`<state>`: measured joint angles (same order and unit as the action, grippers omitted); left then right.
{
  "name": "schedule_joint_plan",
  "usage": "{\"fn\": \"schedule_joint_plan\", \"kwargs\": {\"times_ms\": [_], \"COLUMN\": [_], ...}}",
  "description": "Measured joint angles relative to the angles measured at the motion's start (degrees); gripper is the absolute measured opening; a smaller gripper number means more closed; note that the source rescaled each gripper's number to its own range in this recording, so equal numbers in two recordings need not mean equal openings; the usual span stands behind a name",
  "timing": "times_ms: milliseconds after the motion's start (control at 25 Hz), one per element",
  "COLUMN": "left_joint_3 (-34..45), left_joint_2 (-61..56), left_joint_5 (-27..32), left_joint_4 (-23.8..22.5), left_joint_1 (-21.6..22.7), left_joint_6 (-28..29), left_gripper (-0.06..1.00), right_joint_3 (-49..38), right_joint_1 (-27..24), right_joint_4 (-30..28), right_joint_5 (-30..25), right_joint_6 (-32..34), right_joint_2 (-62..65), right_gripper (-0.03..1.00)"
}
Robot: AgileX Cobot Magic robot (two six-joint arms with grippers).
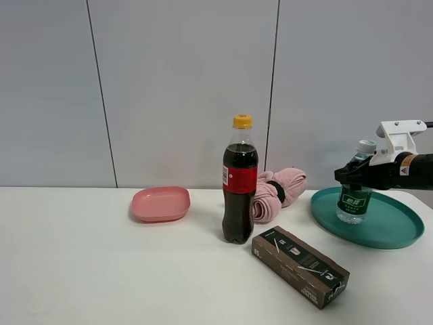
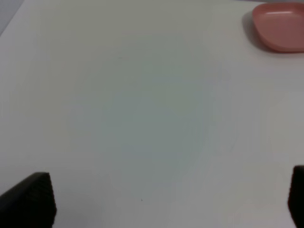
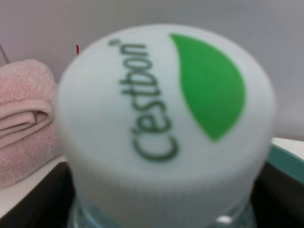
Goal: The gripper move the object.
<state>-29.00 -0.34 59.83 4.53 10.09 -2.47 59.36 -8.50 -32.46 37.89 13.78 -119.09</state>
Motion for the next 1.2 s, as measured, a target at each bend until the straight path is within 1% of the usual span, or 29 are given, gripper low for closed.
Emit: {"fn": "schedule_joint_plan", "kwargs": {"times_ms": [80,120,160,240,280,320,360,400,480,600,680,1040,1200], "left_joint_3": [0.00,0.00,0.00,0.00,0.00,0.00,0.00,0.00,0.00,0.00,0.00,0.00,0.00], "left_joint_2": [0.00,0.00,0.00,0.00,0.00,0.00,0.00,0.00,0.00,0.00,0.00,0.00,0.00], "left_joint_5": [0.00,0.00,0.00,0.00,0.00,0.00,0.00,0.00,0.00,0.00,0.00,0.00,0.00], "left_joint_4": [0.00,0.00,0.00,0.00,0.00,0.00,0.00,0.00,0.00,0.00,0.00,0.00,0.00], "left_joint_1": [0.00,0.00,0.00,0.00,0.00,0.00,0.00,0.00,0.00,0.00,0.00,0.00,0.00], "left_joint_6": [0.00,0.00,0.00,0.00,0.00,0.00,0.00,0.00,0.00,0.00,0.00,0.00,0.00], "left_gripper": [1.00,1.00,1.00,1.00,1.00,1.00,1.00,1.00,1.00,1.00,1.00,1.00,1.00], "right_joint_3": [0.00,0.00,0.00,0.00,0.00,0.00,0.00,0.00,0.00,0.00,0.00,0.00,0.07], "right_joint_1": [0.00,0.00,0.00,0.00,0.00,0.00,0.00,0.00,0.00,0.00,0.00,0.06,0.06], "right_joint_4": [0.00,-0.05,-0.16,-0.16,-0.16,-0.16,-0.23,-0.40,-0.45,-0.45,-0.52,-0.52,-0.54], "right_joint_5": [0.04,0.13,0.30,0.45,0.45,0.38,0.09,-0.16,-0.46,-0.07,0.00,0.31,-2.62], "right_joint_6": [0.02,0.06,0.06,0.40,0.53,1.02,1.52,1.99,2.64,3.88,4.83,5.17,5.22], "right_joint_2": [0.00,0.00,0.00,0.04,0.04,0.04,0.04,0.04,0.04,0.33,1.21,10.49,15.20], "right_gripper": [0.15,0.19,0.27,0.52,0.69,0.82,0.89,0.93,0.98,1.00,1.00,1.00,1.00]}}
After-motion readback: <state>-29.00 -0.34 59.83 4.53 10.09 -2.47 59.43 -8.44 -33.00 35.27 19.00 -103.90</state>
